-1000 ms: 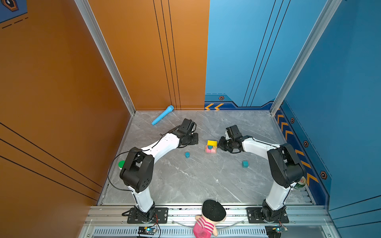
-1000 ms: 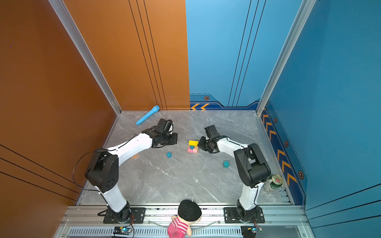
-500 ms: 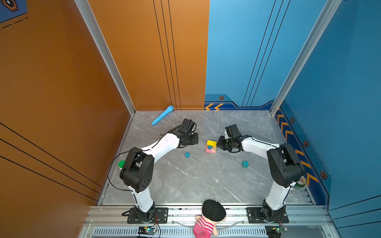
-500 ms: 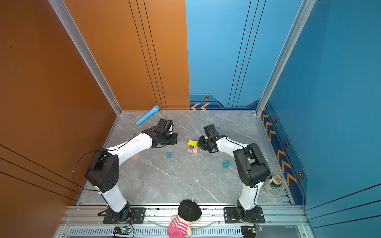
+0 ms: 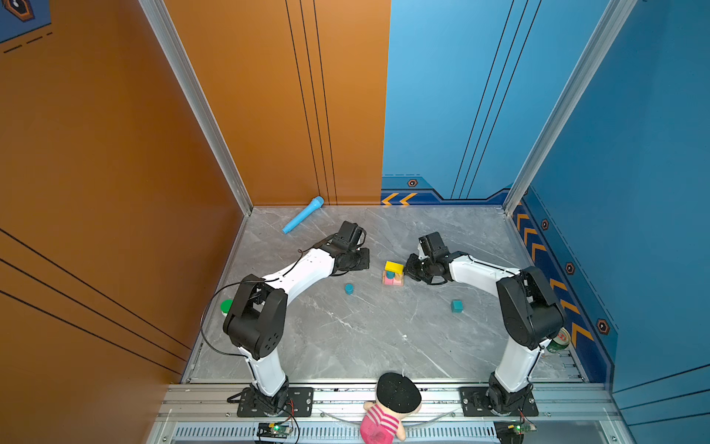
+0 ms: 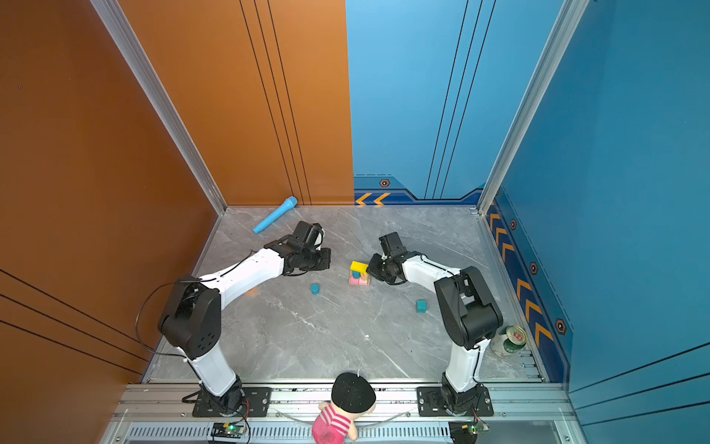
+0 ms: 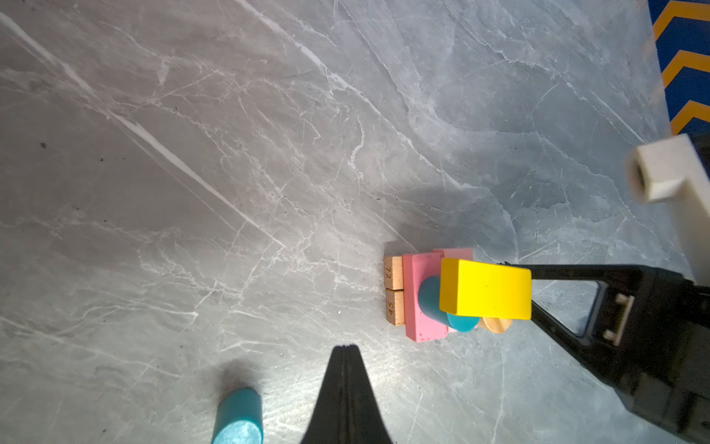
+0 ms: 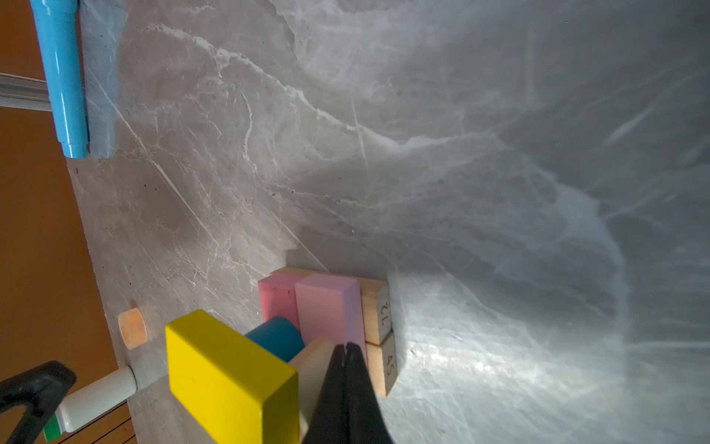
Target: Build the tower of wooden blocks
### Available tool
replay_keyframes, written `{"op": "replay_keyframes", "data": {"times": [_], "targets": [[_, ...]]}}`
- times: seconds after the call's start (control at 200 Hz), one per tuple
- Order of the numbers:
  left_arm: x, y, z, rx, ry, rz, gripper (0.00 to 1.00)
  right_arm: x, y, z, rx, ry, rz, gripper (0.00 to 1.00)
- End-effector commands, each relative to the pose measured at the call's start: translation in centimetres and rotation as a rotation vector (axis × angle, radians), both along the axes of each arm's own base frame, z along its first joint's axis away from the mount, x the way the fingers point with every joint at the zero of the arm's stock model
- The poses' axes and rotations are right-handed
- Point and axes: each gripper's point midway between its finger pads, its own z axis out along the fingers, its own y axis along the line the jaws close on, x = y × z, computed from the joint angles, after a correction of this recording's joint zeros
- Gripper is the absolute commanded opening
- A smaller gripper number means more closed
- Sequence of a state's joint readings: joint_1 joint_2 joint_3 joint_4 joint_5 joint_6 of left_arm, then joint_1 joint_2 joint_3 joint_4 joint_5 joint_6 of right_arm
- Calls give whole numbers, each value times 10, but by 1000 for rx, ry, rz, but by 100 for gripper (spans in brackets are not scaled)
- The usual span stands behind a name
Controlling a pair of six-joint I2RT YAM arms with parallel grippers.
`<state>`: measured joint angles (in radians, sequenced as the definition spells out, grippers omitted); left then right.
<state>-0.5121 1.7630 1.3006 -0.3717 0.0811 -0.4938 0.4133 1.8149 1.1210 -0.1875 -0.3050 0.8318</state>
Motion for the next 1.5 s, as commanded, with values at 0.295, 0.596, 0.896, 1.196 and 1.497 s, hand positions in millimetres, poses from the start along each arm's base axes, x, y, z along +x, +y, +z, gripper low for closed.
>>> {"op": "replay_keyframes", "data": {"times": [0.295, 0.596, 0.896, 1.196, 1.497], "targets": [[-8, -3, 7, -3, 1, -32, 4, -25, -9, 21, -43, -36, -22, 0], [-11, 0, 6, 1, 1, -31, 4, -37, -1, 14, -28, -28, -19, 0], [-13, 2, 5, 4, 3, -28, 4, -34, 6, 10, -10, -33, -14, 0], [-12, 1, 4, 6, 5, -29, 4, -30, 8, 6, -6, -31, -16, 0], [-12, 1, 3, 7, 7, -30, 4, -29, 10, 1, 0, -21, -14, 0]]}}
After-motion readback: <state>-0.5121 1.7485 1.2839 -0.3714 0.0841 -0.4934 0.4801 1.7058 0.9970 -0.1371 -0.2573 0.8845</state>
